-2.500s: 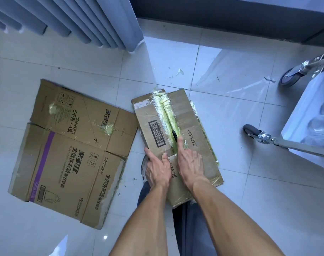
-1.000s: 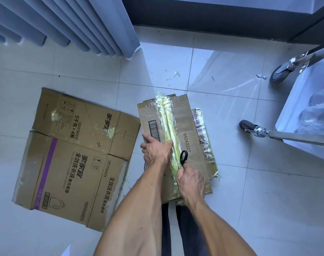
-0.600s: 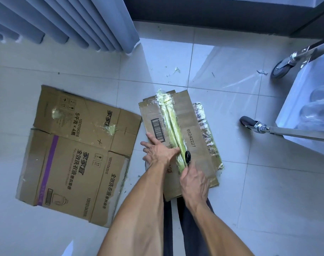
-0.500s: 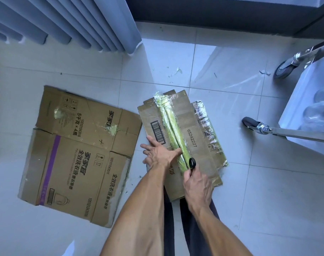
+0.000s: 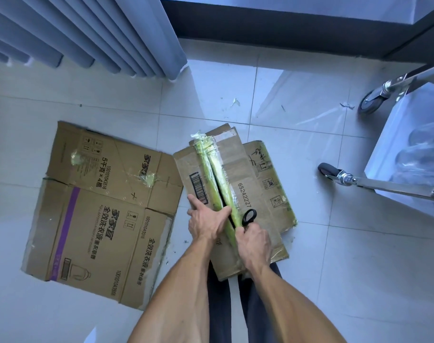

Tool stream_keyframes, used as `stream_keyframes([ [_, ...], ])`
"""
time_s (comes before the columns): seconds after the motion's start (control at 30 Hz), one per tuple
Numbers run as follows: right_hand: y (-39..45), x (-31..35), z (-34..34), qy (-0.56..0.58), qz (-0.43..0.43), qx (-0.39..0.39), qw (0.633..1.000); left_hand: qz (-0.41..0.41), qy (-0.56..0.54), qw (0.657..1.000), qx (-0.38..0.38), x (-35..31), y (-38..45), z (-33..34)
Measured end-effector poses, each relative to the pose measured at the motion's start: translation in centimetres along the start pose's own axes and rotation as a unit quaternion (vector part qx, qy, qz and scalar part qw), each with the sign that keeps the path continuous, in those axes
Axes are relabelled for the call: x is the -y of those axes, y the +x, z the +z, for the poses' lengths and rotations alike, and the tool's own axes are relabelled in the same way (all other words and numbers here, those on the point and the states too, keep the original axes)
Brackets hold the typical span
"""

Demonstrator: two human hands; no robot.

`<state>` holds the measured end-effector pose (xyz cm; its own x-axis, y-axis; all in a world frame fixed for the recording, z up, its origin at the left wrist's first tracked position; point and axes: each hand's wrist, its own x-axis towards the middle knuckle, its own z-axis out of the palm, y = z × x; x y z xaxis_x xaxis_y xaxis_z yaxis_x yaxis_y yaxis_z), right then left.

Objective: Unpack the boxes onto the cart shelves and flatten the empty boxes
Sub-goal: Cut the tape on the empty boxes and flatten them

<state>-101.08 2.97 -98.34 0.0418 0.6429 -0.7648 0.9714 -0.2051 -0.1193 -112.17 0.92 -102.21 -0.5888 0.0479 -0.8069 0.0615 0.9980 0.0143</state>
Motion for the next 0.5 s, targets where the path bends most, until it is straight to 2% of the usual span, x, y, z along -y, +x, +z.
stream_keyframes([
  [0.17, -0.7, 1.4, -0.8, -0.007, -0.001, -0.076, 0.997, 0.004, -0.022, 1.0, 0.009, -0.7, -0.2, -0.9],
  [0.27, 0.3, 1.5, -2.2, 0.081, 0.03, -0.07, 0.994, 0.006, -0.026, 0.999, 0.026, -1.7, 0.8, -1.1],
  [0.33, 0.5, 1.3, -2.5, 0.161, 0.083, -0.105, 0.978, 0.016, -0.024, 0.999, 0.039, -2.0, 1.3, -1.1],
  [0.4, -0.3, 1.4, -2.0, 0.188, 0.102, -0.134, 0.968, 0.016, -0.027, 0.999, 0.036, -2.2, 1.5, -0.9],
  [0.5, -1.7, 1.2, -0.2, 0.201, 0.096, -0.135, 0.965, 0.011, -0.019, 1.0, 0.02, -1.8, 1.5, -0.5],
])
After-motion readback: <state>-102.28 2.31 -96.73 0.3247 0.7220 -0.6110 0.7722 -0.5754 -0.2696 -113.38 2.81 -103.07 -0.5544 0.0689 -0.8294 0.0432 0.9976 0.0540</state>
